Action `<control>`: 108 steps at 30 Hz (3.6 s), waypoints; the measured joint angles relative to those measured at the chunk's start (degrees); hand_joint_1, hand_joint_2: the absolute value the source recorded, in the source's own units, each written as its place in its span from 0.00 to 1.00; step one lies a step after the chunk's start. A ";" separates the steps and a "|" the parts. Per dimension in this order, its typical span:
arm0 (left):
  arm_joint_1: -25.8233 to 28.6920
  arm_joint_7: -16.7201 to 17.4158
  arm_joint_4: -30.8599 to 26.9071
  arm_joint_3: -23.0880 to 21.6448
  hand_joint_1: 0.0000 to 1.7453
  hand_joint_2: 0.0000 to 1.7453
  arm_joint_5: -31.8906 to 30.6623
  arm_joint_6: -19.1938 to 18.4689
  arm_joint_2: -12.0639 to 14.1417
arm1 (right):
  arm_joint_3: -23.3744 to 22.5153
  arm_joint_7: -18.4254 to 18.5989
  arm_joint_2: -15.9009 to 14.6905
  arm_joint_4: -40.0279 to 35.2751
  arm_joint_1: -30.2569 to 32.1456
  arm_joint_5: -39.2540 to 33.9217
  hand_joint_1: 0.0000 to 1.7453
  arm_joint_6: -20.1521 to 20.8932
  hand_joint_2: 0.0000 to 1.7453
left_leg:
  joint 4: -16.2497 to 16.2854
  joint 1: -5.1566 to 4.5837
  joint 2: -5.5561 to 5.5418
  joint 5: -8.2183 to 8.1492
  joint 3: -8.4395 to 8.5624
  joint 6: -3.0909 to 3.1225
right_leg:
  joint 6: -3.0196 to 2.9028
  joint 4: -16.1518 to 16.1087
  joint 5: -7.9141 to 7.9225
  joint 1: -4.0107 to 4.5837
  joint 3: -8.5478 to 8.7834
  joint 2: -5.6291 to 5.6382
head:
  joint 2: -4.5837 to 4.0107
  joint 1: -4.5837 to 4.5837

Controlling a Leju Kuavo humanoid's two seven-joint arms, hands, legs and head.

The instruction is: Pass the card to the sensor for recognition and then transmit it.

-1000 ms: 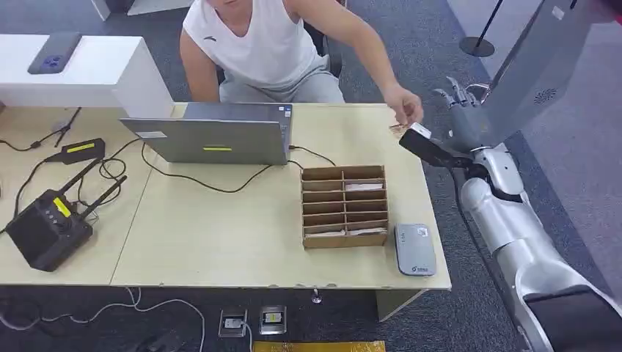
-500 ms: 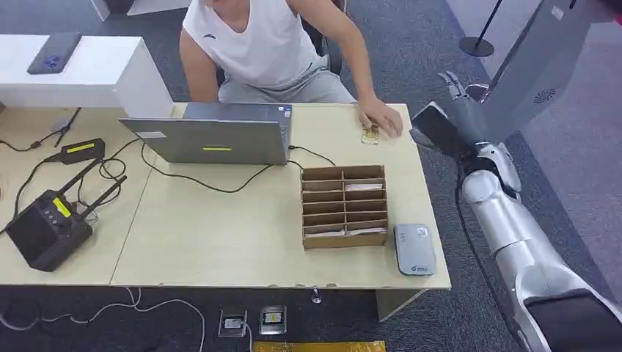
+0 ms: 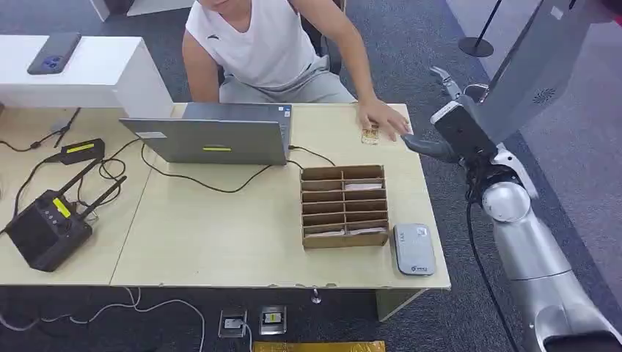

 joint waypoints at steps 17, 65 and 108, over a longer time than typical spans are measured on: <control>0.22 -0.02 0.00 1.36 0.00 1.00 -0.81 -0.15 0.35 | -0.90 4.61 -0.66 -11.91 13.79 1.68 0.00 4.20 1.00 | -0.01 0.01 0.00 -0.01 0.00 -0.01 | -0.02 -0.01 -0.02 0.01 0.00 0.01 | 0.00 -0.02; 1.78 0.83 0.02 4.07 0.00 1.00 -1.81 1.90 0.22 | 4.20 15.35 -3.67 -16.61 23.79 25.62 0.00 12.06 1.00 | -0.02 0.01 0.00 -0.01 -0.03 -0.01 | -0.02 -0.01 -0.02 0.01 0.00 0.00 | 0.00 0.00; -0.80 1.66 0.00 5.75 0.00 1.00 -5.03 1.92 -1.11 | 9.38 12.26 2.01 -13.11 23.78 33.53 0.00 5.48 1.00 | -0.02 0.02 0.00 -0.01 -0.02 -0.01 | -0.04 -0.01 -0.04 0.02 0.00 0.01 | 0.00 0.00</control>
